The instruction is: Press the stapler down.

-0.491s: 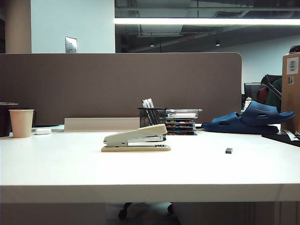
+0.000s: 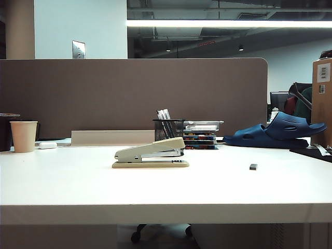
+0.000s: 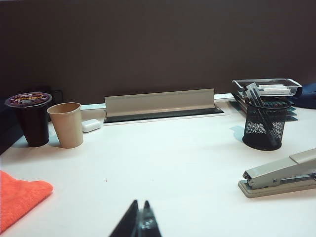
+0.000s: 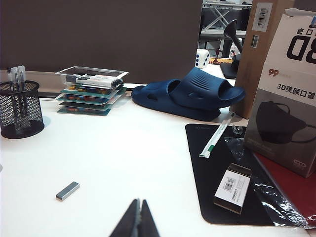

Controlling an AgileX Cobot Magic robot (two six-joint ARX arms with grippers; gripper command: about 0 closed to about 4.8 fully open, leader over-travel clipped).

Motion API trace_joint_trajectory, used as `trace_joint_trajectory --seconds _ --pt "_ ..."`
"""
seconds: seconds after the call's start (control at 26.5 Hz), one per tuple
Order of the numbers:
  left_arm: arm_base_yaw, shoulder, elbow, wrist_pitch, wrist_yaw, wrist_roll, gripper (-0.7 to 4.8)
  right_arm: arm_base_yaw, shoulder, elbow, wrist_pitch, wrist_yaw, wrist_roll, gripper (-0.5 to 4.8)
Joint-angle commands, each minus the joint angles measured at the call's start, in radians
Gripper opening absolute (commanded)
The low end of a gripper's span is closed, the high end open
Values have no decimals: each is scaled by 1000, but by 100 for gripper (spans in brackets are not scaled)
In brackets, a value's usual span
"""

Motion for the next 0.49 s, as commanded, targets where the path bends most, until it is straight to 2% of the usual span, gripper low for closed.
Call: trace_joint_trajectory --seconds 0.04,0.08,0.26,0.42,0.49 --pt "1 0 2 8 73 -3 -5 1 0 -5 20 -1 4 -9" --pt "1 0 2 8 130 -3 -5 1 0 -5 20 -1 4 -9" --pt "1 0 2 8 266 -3 -5 1 0 -5 20 -1 4 -9" --pt "1 0 3 5 414 -3 -5 1 0 0 20 -2 8 -9" --pt "2 0 3 -20 483 -23 -5 1 1 0 19 -1 45 -9"
